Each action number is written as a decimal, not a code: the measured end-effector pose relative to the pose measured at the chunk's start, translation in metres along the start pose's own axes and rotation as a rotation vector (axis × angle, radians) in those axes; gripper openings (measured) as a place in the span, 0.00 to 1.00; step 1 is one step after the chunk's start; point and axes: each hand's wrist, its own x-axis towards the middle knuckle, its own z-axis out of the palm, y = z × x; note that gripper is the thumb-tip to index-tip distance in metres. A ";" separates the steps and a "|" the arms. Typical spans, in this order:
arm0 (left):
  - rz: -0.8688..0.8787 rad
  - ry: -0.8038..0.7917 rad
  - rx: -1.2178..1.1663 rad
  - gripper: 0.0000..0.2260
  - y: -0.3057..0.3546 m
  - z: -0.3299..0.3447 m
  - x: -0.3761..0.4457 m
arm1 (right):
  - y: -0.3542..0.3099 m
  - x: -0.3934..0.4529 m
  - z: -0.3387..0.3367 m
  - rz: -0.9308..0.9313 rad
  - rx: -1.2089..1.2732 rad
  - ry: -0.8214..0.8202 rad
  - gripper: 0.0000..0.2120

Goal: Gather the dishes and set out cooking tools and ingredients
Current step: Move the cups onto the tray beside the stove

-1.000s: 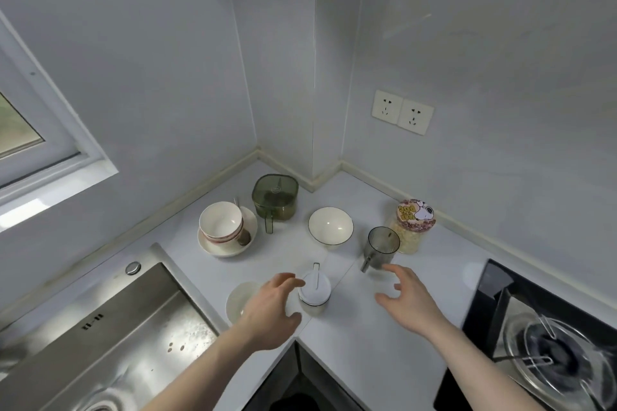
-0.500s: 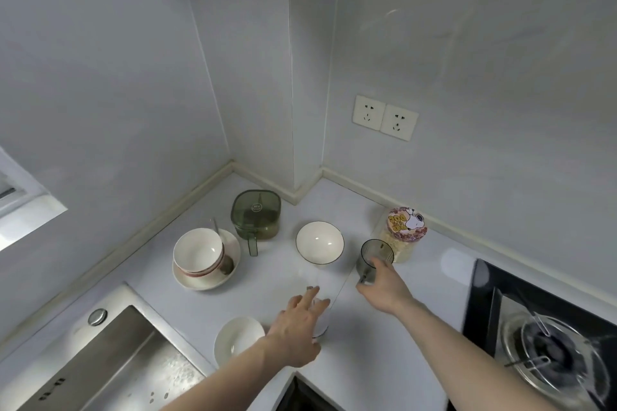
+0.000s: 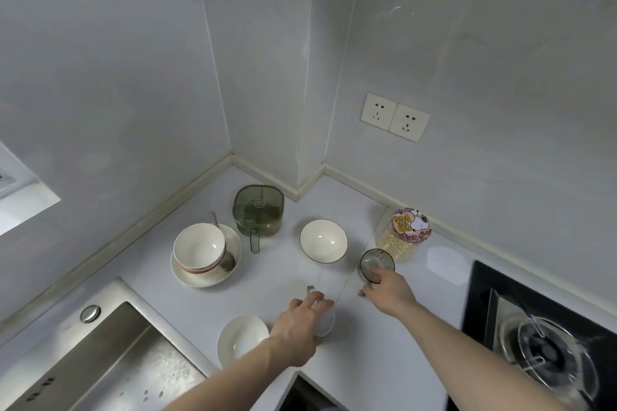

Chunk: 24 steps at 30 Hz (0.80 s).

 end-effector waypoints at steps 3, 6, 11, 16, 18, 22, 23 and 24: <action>-0.004 0.008 0.000 0.32 0.000 0.002 0.000 | 0.000 -0.004 0.001 -0.001 -0.048 0.024 0.24; -0.007 -0.005 0.021 0.33 0.001 0.000 0.001 | 0.002 -0.006 0.008 -0.001 -0.048 0.051 0.25; -0.017 -0.036 0.040 0.33 0.001 -0.003 0.005 | 0.003 -0.007 0.021 0.006 -0.037 0.111 0.08; -0.027 -0.038 0.050 0.33 -0.001 -0.003 0.009 | 0.006 -0.024 0.021 -0.058 -0.126 0.147 0.14; -0.012 -0.040 0.064 0.33 -0.002 -0.002 0.012 | 0.011 -0.035 0.019 -0.038 -0.132 0.133 0.11; 0.017 -0.033 0.058 0.33 -0.003 0.001 0.016 | 0.027 -0.046 0.024 -0.058 -0.106 0.119 0.08; 0.024 -0.030 0.056 0.33 -0.003 0.003 0.016 | 0.033 -0.048 0.027 -0.077 -0.102 0.114 0.07; 0.026 -0.023 0.049 0.32 -0.004 0.004 0.016 | 0.037 -0.048 0.029 -0.098 -0.109 0.099 0.05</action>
